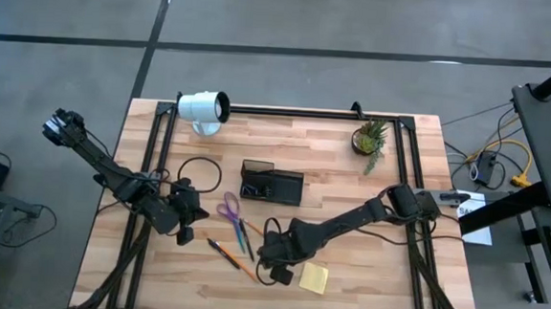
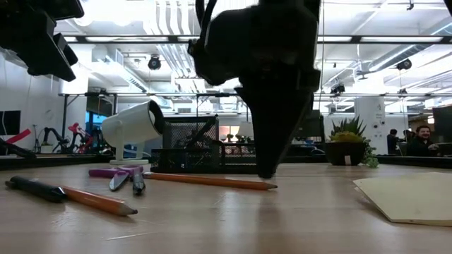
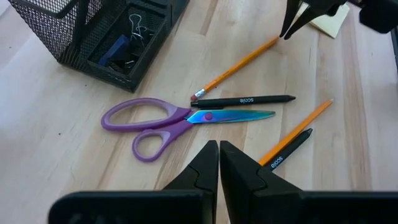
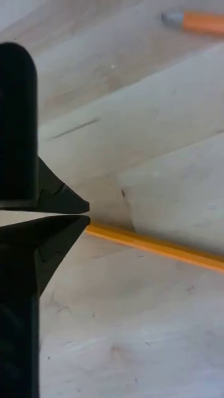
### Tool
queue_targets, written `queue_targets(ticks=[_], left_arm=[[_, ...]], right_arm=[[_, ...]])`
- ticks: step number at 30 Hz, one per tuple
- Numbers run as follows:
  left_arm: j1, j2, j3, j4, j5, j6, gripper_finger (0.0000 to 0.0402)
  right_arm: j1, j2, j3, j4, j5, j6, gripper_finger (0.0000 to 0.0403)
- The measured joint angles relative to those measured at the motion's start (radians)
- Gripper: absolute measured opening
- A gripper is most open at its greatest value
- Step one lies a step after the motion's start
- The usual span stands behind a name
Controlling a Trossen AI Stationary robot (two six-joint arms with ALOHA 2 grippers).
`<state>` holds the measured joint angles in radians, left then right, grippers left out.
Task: Pick and place office supplies into organizer
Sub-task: Put the top yellow pencil into the black desk organizer
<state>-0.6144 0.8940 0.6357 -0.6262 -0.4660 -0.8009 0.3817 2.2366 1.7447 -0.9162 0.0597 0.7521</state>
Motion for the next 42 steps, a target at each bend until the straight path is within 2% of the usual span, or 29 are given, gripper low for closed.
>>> queue_targets(ticks=[19,31,35,38,42], left_arm=[[0.0,0.0,0.0,0.022,0.021,0.035,0.0],[0.021,0.0,0.001,0.11,0.038,0.148,0.0],[0.027,0.001,0.001,0.139,0.039,0.232,0.0002],[0.039,0.001,0.001,0.172,0.04,0.297,0.0021],[0.071,0.005,0.001,0.179,0.039,0.366,0.0068]], right_arm=[[0.0,0.003,-0.033,0.018,0.008,0.005,0.0008],[0.0,0.004,-0.035,0.022,0.012,0.008,0.0008],[0.0,0.004,-0.035,0.026,0.012,0.008,0.0008],[0.0,0.004,-0.035,0.028,0.012,0.008,0.0008],[0.0,0.005,-0.036,0.032,0.012,0.008,0.0008]])
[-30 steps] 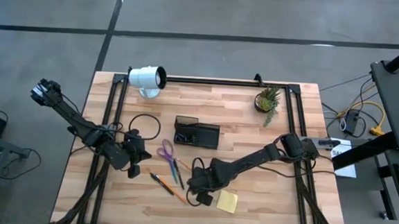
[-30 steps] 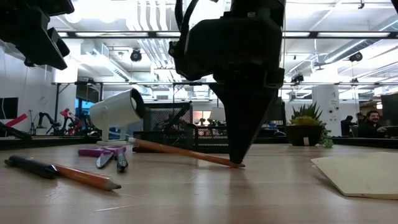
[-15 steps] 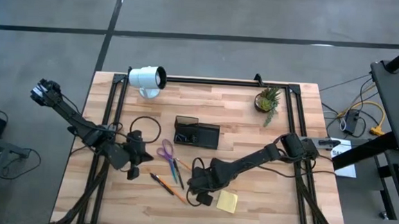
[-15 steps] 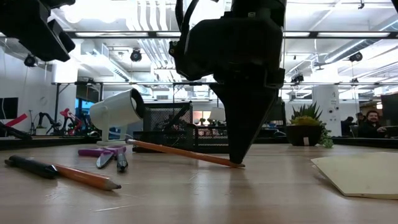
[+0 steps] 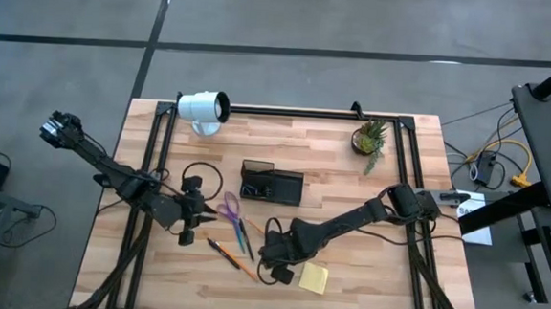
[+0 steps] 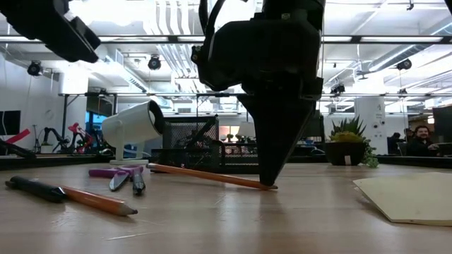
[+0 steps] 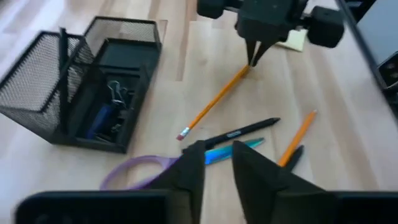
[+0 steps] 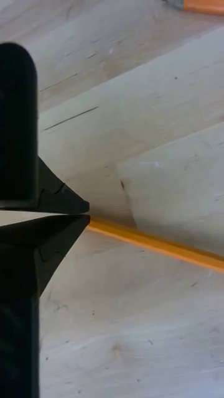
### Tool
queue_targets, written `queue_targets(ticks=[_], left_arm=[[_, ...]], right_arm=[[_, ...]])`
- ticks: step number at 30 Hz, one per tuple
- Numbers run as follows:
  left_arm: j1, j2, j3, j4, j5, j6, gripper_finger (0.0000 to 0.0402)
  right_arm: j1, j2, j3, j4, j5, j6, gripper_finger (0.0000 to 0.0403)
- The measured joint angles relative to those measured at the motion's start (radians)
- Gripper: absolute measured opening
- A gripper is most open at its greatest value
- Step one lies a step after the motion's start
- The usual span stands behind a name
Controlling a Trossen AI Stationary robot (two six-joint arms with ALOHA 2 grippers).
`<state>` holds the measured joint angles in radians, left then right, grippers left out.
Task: Pick and place office supplies into organizer
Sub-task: Put the top yellow pencil into the black desk organizer
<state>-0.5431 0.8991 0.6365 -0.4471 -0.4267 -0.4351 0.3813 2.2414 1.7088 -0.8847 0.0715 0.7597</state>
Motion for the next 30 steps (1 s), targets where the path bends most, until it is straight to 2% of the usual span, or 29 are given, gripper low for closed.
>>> queue_targets(ticks=[6,11,17,21,30], left_arm=[[0.048,0.036,-0.002,0.062,0.011,0.199,0.0127],[0.11,0.122,-0.003,0.198,0.164,0.356,0.0134],[0.186,0.264,0.001,0.303,0.29,0.393,0.0134],[0.205,0.318,0.002,0.349,0.364,0.391,0.0134],[0.207,0.307,0.001,0.368,0.378,0.389,0.0134]], right_arm=[[0.0,0.006,-0.002,0.009,-0.001,-0.001,0.0008],[-0.001,0.006,-0.002,0.006,0.002,-0.003,0.0008],[-0.001,0.001,0.002,0.0,0.003,0.0,0.0008],[0.002,-0.025,0.016,-0.028,0.055,0.002,0.0008],[-0.003,-0.059,0.013,-0.127,0.069,0.05,0.0008]])
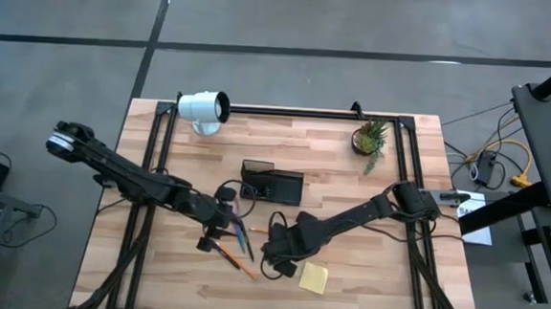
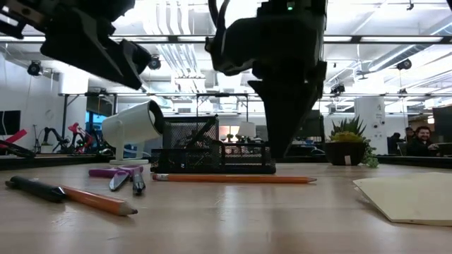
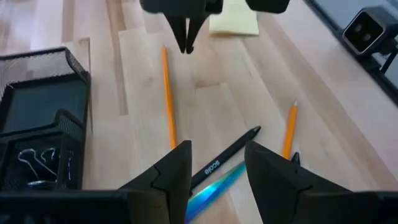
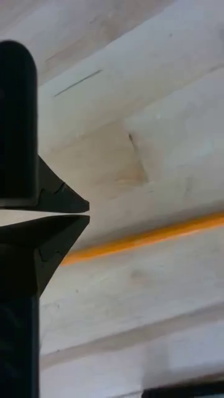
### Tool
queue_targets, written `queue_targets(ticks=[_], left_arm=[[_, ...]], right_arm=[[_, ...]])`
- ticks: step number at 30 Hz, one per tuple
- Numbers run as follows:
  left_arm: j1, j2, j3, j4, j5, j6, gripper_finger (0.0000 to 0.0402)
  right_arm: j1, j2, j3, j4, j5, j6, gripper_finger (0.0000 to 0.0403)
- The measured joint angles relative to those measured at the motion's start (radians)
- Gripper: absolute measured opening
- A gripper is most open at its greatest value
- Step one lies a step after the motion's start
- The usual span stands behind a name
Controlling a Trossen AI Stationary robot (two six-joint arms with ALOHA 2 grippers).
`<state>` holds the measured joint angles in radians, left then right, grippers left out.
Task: Pick and place office supplies into organizer
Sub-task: Put the top yellow pencil into the black desk organizer
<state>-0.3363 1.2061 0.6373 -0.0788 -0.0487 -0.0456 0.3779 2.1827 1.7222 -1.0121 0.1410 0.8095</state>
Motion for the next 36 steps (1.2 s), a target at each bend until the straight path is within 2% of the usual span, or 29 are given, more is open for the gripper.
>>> queue_targets(ticks=[11,19,28,36], left_arm=[[0.003,-0.012,0.0,0.0,0.007,-0.003,0.0134],[0.008,-0.012,0.004,0.0,0.037,-0.027,0.0134],[0.021,-0.012,0.004,-0.001,0.075,-0.027,0.0134],[0.066,-0.012,0.004,-0.009,0.131,-0.026,0.0134]], right_arm=[[0.0,-0.002,-0.007,0.002,-0.048,0.022,0.0008],[-0.01,-0.002,-0.044,0.037,-0.163,0.021,0.0008],[-0.02,-0.003,-0.044,0.054,-0.163,0.041,0.0008],[-0.022,-0.013,-0.044,0.023,-0.089,0.134,0.0008]])
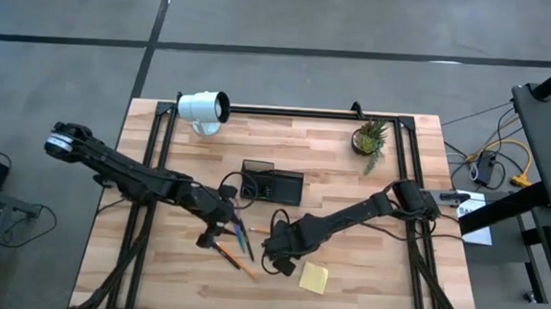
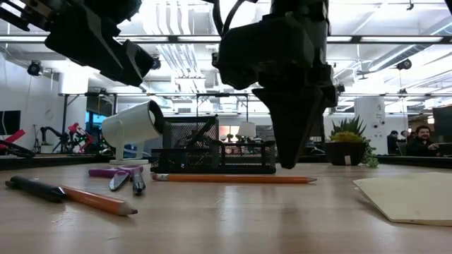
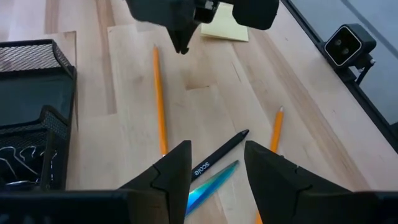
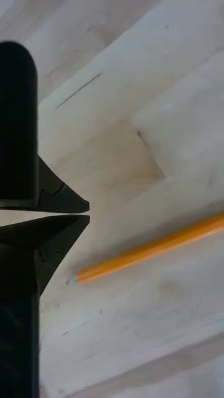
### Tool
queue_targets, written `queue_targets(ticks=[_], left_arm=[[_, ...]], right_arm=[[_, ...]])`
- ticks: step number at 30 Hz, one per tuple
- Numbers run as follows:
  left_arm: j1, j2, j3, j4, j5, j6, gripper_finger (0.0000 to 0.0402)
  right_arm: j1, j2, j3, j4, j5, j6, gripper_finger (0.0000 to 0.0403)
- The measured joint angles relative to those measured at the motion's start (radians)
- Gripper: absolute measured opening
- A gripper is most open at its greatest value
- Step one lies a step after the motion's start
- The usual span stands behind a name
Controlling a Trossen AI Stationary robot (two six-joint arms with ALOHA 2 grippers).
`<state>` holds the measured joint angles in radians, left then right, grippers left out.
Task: Pick and place office supplies into organizer
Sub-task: Put the top yellow pencil into the black desk organizer
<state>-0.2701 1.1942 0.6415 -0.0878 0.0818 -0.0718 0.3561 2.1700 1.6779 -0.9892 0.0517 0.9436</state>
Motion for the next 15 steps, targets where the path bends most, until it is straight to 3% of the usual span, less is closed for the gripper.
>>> queue_targets(ticks=[15], left_arm=[[0.055,0.0,0.0,-0.006,0.066,0.007,0.0134]], right_arm=[[-0.001,-0.003,0.001,-0.002,-0.056,-0.13,0.0008]])
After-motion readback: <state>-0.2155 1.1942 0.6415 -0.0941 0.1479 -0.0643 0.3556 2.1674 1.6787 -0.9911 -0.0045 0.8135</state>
